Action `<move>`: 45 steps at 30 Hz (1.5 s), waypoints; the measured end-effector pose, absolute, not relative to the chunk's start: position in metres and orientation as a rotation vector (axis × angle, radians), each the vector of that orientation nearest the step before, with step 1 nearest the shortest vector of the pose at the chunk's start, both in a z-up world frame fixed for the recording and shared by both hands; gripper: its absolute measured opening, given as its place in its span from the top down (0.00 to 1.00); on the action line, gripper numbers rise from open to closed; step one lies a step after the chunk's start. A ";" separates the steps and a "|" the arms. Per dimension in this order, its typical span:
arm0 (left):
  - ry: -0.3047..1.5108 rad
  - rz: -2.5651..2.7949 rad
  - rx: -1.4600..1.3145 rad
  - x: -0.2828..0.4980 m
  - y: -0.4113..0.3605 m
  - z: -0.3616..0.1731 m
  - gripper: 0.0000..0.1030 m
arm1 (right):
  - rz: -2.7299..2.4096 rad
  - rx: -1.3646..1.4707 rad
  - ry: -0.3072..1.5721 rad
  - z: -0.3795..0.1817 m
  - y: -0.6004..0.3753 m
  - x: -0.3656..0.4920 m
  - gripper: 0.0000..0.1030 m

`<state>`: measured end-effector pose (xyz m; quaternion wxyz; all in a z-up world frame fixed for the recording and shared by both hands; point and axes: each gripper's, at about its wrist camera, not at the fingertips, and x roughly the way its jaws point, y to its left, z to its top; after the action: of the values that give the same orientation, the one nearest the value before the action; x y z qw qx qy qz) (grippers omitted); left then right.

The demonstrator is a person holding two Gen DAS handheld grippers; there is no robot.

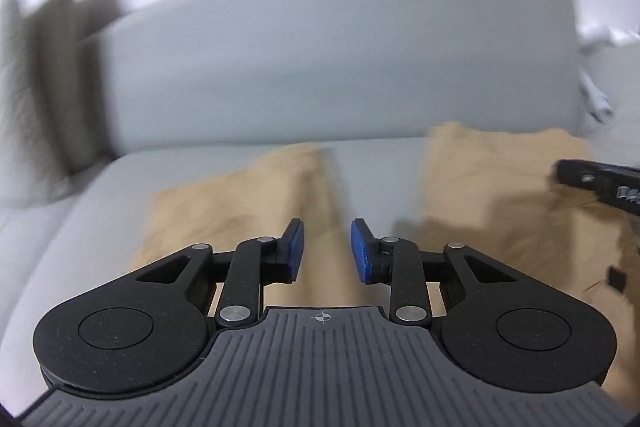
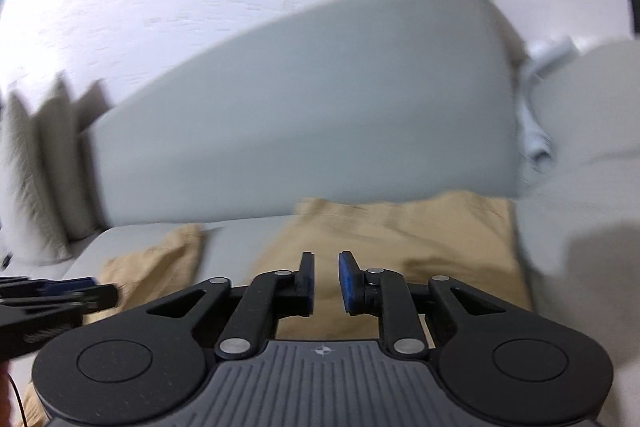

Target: Fold clothes

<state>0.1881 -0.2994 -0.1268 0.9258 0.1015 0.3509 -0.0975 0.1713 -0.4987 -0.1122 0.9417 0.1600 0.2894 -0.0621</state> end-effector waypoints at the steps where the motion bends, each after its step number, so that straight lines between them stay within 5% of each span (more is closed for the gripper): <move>1: 0.717 -0.160 0.172 0.188 -0.281 -0.126 0.70 | -0.119 0.305 0.595 -0.111 -0.493 0.172 0.79; 6: 0.791 -0.108 -0.036 0.233 -0.203 -0.151 0.72 | -0.012 0.220 0.721 -0.105 -0.433 0.196 0.78; 12: 0.813 -0.081 -0.245 0.305 -0.144 -0.169 0.56 | 0.014 0.209 0.799 -0.100 -0.393 0.269 0.71; 19: 0.960 -0.116 -0.386 0.354 -0.112 -0.209 0.54 | -0.058 0.311 0.869 -0.124 -0.393 0.356 0.51; 25: 0.976 -0.213 -0.387 0.365 -0.113 -0.221 0.53 | -0.116 0.290 0.972 -0.166 -0.390 0.417 0.45; 27: 0.972 -0.250 -0.394 0.368 -0.111 -0.225 0.54 | -0.098 0.264 1.013 -0.180 -0.386 0.426 0.52; 29: 0.971 -0.284 -0.352 0.367 -0.116 -0.225 0.66 | -0.069 0.171 1.030 -0.189 -0.374 0.429 0.61; 31: 0.972 -0.309 -0.284 0.366 -0.124 -0.225 0.89 | -0.034 0.092 1.022 -0.187 -0.363 0.430 0.95; 38: 0.785 -0.176 -0.220 0.348 -0.124 -0.188 0.94 | -0.030 0.069 0.750 -0.150 -0.348 0.420 0.96; 41: 0.806 -0.143 -0.162 0.345 -0.130 -0.193 0.84 | -0.084 0.021 0.789 -0.169 -0.339 0.424 0.92; 45: 0.845 -0.038 -0.066 0.342 -0.134 -0.201 0.71 | -0.167 0.001 0.911 -0.192 -0.339 0.427 0.70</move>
<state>0.3417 -0.1339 -0.2012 0.9113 -0.0321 0.4101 -0.0184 0.4275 -0.3385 -0.1916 0.8946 0.0003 0.4395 -0.0804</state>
